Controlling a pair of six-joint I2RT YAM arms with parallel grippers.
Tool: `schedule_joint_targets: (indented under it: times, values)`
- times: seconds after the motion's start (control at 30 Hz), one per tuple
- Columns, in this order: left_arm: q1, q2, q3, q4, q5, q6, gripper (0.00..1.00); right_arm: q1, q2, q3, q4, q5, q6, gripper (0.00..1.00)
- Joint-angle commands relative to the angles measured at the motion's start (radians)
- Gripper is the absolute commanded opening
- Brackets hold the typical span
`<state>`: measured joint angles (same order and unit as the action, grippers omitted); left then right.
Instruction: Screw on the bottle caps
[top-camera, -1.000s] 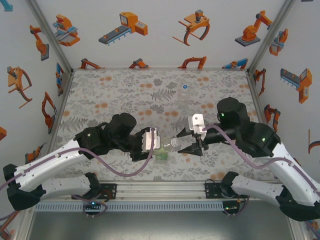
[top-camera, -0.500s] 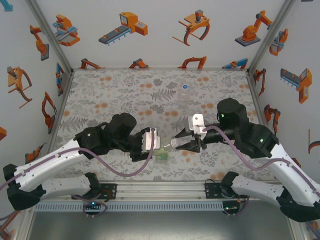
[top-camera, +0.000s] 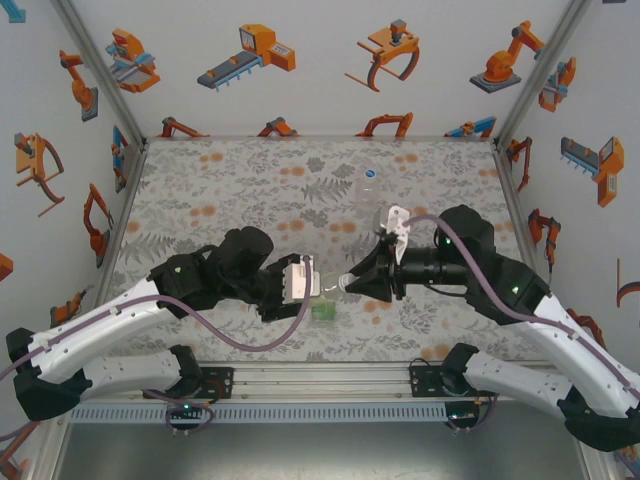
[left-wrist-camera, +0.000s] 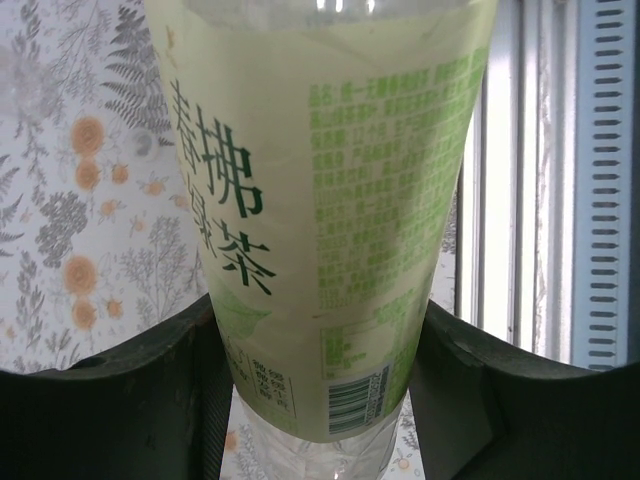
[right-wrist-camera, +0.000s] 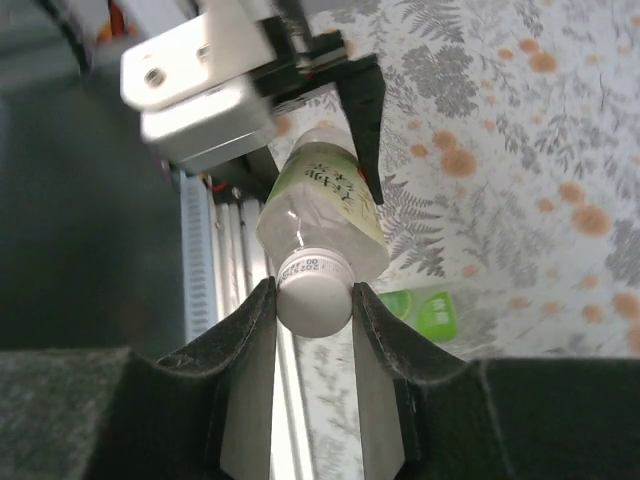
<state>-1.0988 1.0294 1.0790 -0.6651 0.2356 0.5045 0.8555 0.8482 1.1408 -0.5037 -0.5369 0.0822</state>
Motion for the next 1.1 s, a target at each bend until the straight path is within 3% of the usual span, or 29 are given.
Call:
schedule_joint_targets:
  times: [0.0, 0.1, 0.2, 0.23, 0.37, 0.47, 0.63, 0.77, 0.93, 1.07]
  values:
    - [-0.004, -0.022, 0.003, 0.063, -0.045, 0.007, 0.00, 0.001, -0.008, -0.031, 0.134, 0.256, 0.595, 0.00]
    - [-0.004, -0.024, -0.001, 0.081, -0.063, 0.016, 0.00, 0.002, 0.005, -0.022, 0.059, 0.336, 0.958, 0.00]
    - [-0.004, -0.014, 0.002, 0.086, -0.080, 0.021, 0.00, 0.002, 0.026, 0.024, -0.190, 0.398, 1.313, 0.00]
    - [-0.004, -0.009, 0.002, 0.089, -0.079, 0.023, 0.00, 0.002, 0.032, 0.036, -0.260, 0.407, 1.377, 0.00]
    - [-0.003, 0.006, 0.009, 0.087, -0.072, 0.024, 0.01, 0.004, 0.046, 0.056, -0.240, 0.394, 1.370, 0.00]
    - [-0.004, 0.010, 0.014, 0.079, -0.068, 0.025, 0.00, 0.004, 0.066, 0.111, -0.264, 0.425, 1.278, 0.02]
    - [-0.004, 0.006, 0.016, 0.074, -0.058, 0.025, 0.01, 0.004, 0.081, 0.157, -0.189, 0.412, 1.025, 0.30]
    - [-0.004, -0.004, 0.016, 0.065, -0.030, 0.025, 0.01, 0.004, 0.067, 0.153, -0.086, 0.363, 0.788, 0.47]
    - [-0.004, -0.012, 0.023, 0.062, 0.018, 0.022, 0.02, 0.004, 0.047, 0.166, -0.016, 0.189, 0.344, 0.53]
    - [-0.004, -0.013, 0.041, 0.034, 0.040, 0.021, 0.03, 0.004, 0.056, 0.209, -0.073, 0.048, 0.025, 0.54]
